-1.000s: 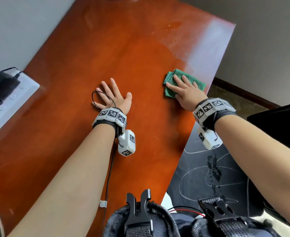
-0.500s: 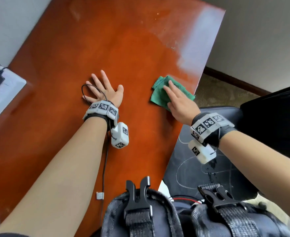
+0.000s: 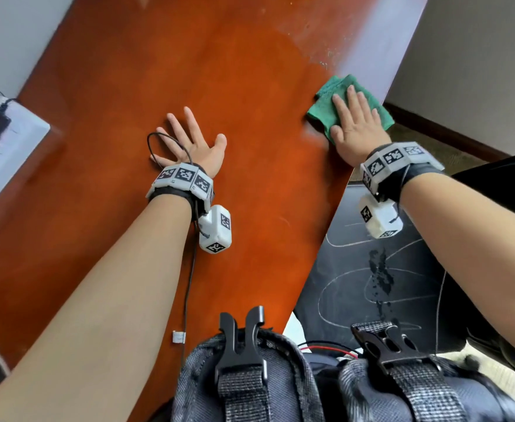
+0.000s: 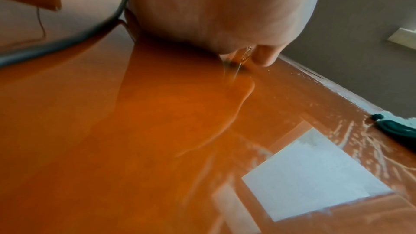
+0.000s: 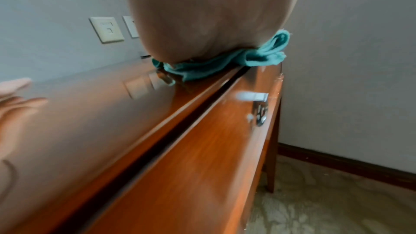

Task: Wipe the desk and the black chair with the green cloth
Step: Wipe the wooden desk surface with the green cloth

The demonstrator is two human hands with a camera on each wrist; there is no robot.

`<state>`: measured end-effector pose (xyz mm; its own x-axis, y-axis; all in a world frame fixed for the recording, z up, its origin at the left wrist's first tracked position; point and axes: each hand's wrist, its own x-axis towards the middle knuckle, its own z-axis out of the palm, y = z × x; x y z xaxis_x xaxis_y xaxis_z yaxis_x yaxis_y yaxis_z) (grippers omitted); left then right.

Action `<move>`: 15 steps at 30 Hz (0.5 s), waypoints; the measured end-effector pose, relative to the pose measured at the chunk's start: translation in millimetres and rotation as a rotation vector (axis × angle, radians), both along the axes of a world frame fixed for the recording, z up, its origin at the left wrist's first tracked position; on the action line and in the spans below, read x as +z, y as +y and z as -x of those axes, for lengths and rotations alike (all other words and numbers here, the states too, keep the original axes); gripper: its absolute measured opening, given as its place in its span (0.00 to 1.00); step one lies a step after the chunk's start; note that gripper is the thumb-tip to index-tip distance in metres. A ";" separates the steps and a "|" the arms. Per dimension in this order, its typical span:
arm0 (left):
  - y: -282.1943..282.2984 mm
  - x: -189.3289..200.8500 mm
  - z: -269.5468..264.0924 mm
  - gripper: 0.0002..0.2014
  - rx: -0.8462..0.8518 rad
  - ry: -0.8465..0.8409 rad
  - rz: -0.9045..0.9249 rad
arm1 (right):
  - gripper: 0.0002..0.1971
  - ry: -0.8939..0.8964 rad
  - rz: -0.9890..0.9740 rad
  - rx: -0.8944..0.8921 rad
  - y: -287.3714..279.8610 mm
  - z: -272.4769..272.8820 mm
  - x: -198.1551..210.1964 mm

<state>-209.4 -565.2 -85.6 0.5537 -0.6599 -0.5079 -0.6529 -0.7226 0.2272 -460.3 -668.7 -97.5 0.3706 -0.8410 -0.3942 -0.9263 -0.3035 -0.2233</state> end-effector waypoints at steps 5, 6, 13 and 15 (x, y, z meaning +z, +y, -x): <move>-0.2 0.0 -0.8 0.37 -0.003 -0.003 0.002 | 0.29 0.016 -0.028 -0.003 -18.7 -0.7 6.3; -0.1 0.0 -0.7 0.37 -0.006 -0.004 0.004 | 0.29 0.016 -0.035 -0.018 -16.0 -2.2 7.8; 0.3 -1.1 -1.1 0.36 -0.029 -0.009 -0.001 | 0.33 0.031 -0.128 -0.086 43.0 -3.8 8.2; 0.2 0.6 -1.0 0.35 -0.026 0.007 -0.006 | 0.33 0.040 -0.161 -0.073 51.7 -1.0 8.5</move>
